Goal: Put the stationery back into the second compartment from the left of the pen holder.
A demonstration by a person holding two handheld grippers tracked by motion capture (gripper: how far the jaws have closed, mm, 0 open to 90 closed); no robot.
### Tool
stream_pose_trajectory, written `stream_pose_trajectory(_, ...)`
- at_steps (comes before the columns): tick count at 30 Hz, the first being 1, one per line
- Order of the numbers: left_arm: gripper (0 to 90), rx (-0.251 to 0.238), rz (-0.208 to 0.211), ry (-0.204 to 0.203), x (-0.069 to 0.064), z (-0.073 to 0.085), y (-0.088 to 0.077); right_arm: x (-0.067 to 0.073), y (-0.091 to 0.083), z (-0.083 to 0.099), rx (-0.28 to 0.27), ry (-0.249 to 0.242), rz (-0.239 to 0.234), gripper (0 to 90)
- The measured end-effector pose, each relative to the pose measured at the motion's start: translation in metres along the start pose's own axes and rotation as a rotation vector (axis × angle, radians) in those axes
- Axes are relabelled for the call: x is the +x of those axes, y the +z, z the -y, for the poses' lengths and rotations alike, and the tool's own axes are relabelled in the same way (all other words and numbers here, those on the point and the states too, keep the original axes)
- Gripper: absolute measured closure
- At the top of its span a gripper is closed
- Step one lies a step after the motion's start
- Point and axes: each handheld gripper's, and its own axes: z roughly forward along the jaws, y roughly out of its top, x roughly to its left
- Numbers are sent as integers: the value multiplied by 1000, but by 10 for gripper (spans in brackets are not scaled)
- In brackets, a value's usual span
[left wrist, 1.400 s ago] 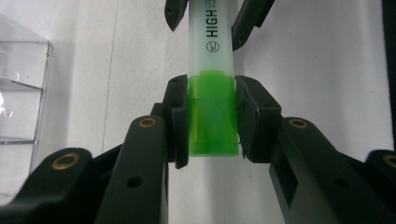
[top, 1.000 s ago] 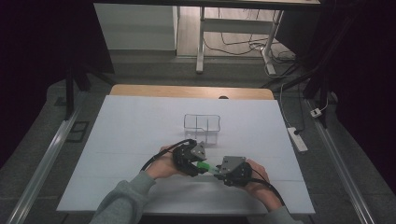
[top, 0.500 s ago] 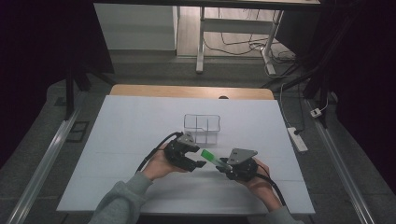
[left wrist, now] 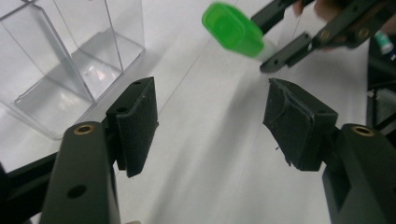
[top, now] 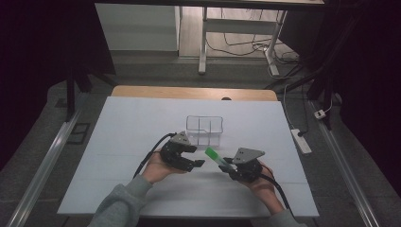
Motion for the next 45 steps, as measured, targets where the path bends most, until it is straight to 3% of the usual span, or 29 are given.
stream_pose_trajectory(4,347,-31,-2,-9,-3,-1,2,1,2,0,-12,5,-11,658)
stream_pose_trajectory(8,348,-66,23,-38,-3,-3,5,3,3,0,-18,6,-19,658)
stream_pose_trajectory(18,372,-87,64,-75,-4,-4,16,10,7,-2,-33,-34,-6,658)
stream_pose_trajectory(21,388,-81,58,-79,-6,-4,21,11,7,-2,-35,-40,-3,658)
stream_pose_trajectory(24,435,-79,65,-86,-7,-4,25,13,8,-3,-34,-53,-3,657)
stream_pose_trajectory(26,511,-81,76,-95,-7,-4,27,14,9,-3,-36,-64,6,657)
stream_pose_trajectory(36,684,-82,163,-120,-7,-5,30,16,13,-1,-6,-99,25,657)
stream_pose_trajectory(41,698,-66,146,-100,-9,-5,30,15,13,-1,-5,-87,20,646)
stream_pose_trajectory(43,704,-55,115,-84,-10,-6,30,12,13,1,-10,-45,0,610)
stream_pose_trajectory(44,706,-48,103,-78,-10,-6,30,8,11,2,-27,1,-15,583)
stream_pose_trajectory(45,706,-48,108,-82,-9,-6,29,8,11,2,-27,1,-15,583)
